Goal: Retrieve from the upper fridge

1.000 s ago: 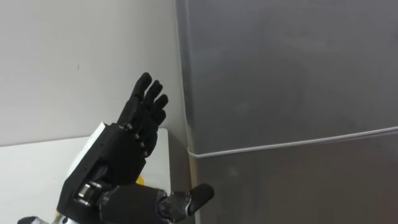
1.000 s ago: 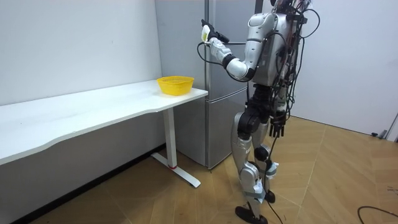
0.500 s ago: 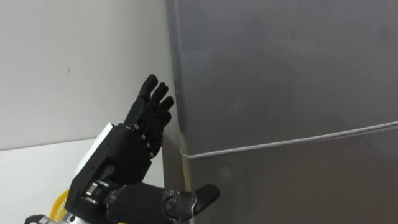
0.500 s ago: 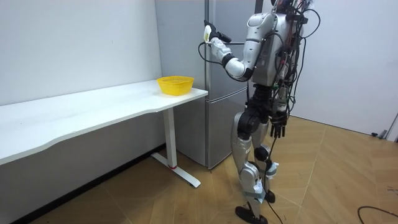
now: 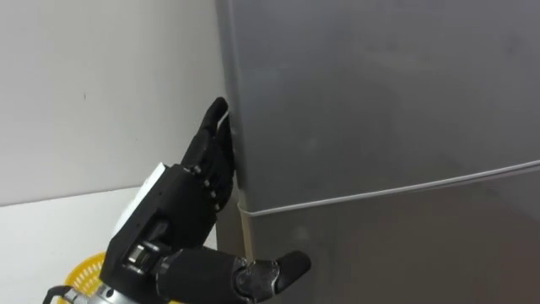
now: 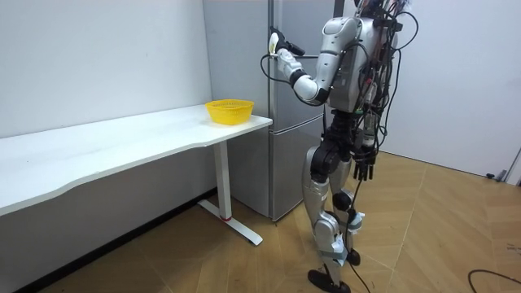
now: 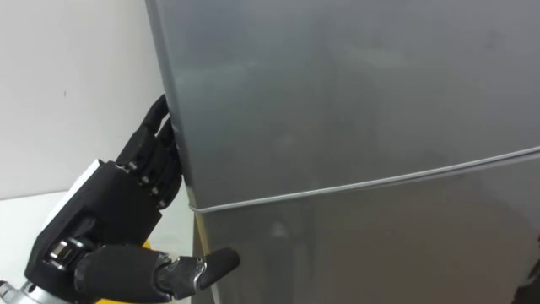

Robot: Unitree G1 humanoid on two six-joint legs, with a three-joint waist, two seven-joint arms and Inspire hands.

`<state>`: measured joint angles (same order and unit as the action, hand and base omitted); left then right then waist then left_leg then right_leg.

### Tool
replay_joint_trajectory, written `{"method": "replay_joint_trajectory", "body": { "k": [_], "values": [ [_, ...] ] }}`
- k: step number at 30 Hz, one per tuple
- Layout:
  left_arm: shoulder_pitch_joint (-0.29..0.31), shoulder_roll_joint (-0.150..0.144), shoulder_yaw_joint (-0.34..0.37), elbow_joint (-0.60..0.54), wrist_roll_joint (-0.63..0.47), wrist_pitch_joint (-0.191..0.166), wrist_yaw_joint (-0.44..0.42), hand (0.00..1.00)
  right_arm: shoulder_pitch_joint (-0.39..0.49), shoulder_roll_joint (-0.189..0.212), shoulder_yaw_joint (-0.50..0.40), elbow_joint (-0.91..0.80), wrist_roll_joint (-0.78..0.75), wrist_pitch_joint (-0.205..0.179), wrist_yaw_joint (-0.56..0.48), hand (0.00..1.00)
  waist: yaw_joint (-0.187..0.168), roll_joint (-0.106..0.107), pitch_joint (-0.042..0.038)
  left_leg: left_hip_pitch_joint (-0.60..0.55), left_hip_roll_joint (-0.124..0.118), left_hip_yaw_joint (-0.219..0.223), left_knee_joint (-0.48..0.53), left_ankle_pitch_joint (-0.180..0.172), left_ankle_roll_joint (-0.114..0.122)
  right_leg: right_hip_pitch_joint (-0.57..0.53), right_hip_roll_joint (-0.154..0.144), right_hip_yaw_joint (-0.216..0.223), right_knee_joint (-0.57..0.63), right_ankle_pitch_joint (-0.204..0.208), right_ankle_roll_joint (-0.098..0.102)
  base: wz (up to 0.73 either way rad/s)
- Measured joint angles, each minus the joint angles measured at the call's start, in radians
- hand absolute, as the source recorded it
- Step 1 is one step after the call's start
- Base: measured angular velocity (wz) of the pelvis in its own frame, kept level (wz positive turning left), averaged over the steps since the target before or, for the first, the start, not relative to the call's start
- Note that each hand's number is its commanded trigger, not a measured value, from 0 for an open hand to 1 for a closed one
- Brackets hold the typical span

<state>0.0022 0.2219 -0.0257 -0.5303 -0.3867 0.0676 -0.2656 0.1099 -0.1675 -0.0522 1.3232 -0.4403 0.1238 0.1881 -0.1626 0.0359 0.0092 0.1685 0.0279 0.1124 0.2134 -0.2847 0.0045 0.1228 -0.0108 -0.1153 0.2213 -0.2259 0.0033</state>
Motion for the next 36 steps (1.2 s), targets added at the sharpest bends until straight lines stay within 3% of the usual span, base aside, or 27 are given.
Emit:
{"method": "replay_joint_trajectory", "body": {
  "k": [2, 3, 4, 5, 15, 36],
  "values": [
    [0.000, 0.000, 0.000, 0.000, 0.008, 0.000, 0.000, 0.00, 0.000, 0.000, 0.000, 0.000, 0.000, 0.000, -0.001, 0.00, 0.000, 0.002, 0.0004, 0.000, 0.000, 0.000, 0.000, 0.000, 0.000, 0.001, 0.000, 0.000, 0.000, 0.000, 0.000, 0.00],
    [0.000, 0.000, 0.000, 0.000, 0.008, 0.000, 0.000, 0.35, 0.000, 0.000, 0.000, 0.000, 0.000, 0.000, -0.001, 0.00, 0.000, 0.003, 0.0011, 0.000, 0.000, 0.000, 0.000, 0.000, 0.000, 0.002, 0.000, 0.000, 0.000, 0.000, 0.000, 0.00],
    [0.000, 0.000, 0.000, 0.000, 0.008, 0.000, 0.000, 0.87, 0.000, 0.000, 0.000, 0.000, 0.000, 0.000, -0.002, 0.00, 0.000, 0.004, 0.0015, 0.000, 0.000, 0.000, 0.000, 0.000, 0.000, 0.002, 0.000, 0.000, 0.000, 0.000, 0.000, 0.00],
    [0.000, 0.000, 0.000, 0.000, 0.009, 0.000, 0.000, 1.00, 0.000, 0.000, -0.001, 0.000, 0.000, 0.000, -0.002, 0.00, 0.000, 0.005, 0.0023, 0.000, 0.000, -0.001, 0.000, 0.000, 0.000, 0.002, 0.000, 0.000, 0.000, 0.000, 0.000, 0.00],
    [0.000, -0.004, 0.051, 0.001, 0.011, 0.000, 0.067, 1.00, -0.002, -0.006, -0.001, 0.000, 0.001, 0.000, 0.000, 0.00, 0.007, 0.011, 0.0023, -0.005, -0.001, -0.002, -0.001, 0.000, 0.000, -0.003, -0.001, 0.000, -0.001, 0.001, 0.001, 0.00],
    [0.001, -0.001, 0.057, 0.003, 0.015, 0.013, 0.061, 1.00, -0.009, -0.016, 0.001, 0.004, 0.005, 0.001, 0.008, 0.00, 0.006, 0.020, 0.0001, -0.004, -0.004, -0.006, -0.007, 0.003, 0.005, -0.002, -0.004, -0.005, -0.002, 0.004, 0.004, 0.00]
  ]
}}
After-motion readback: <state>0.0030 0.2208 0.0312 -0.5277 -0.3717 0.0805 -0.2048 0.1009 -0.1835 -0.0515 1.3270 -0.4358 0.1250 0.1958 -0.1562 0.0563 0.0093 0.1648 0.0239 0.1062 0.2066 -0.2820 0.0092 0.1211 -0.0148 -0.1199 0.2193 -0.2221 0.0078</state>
